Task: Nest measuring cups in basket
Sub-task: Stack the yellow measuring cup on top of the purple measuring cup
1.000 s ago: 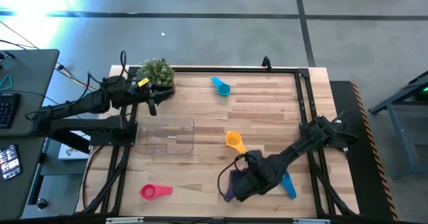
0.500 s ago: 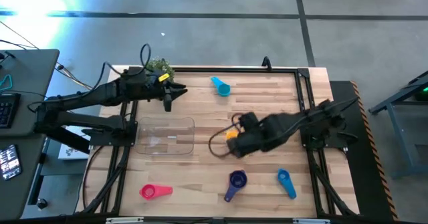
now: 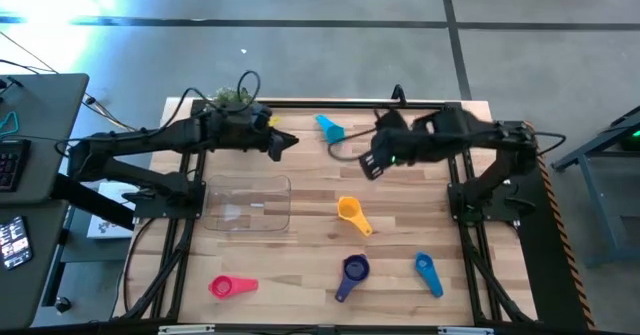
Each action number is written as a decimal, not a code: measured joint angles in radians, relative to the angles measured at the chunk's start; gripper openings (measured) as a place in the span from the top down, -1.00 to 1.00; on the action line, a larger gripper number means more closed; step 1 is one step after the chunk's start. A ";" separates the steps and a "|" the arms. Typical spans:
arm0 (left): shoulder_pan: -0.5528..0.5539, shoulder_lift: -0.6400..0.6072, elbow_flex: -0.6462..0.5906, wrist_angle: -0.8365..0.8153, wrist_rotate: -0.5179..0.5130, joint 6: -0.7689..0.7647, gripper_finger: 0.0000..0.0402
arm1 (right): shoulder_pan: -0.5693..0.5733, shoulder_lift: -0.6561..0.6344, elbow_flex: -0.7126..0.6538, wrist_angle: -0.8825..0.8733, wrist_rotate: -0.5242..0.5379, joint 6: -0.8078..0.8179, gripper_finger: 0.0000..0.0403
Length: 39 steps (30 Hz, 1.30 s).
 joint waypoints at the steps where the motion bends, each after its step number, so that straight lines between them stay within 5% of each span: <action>1: -0.007 0.016 0.013 -0.004 0.000 -0.012 0.48 | -0.020 -0.008 0.000 0.000 0.000 -0.033 0.61; 15: -0.062 0.231 0.166 -0.010 -0.007 -0.177 0.48 | -0.280 -0.054 -0.001 0.000 -0.047 -0.374 0.61; 39: -0.129 0.573 0.269 0.071 0.041 -0.267 0.48 | -0.409 -0.053 -0.001 0.000 -0.056 -0.484 0.61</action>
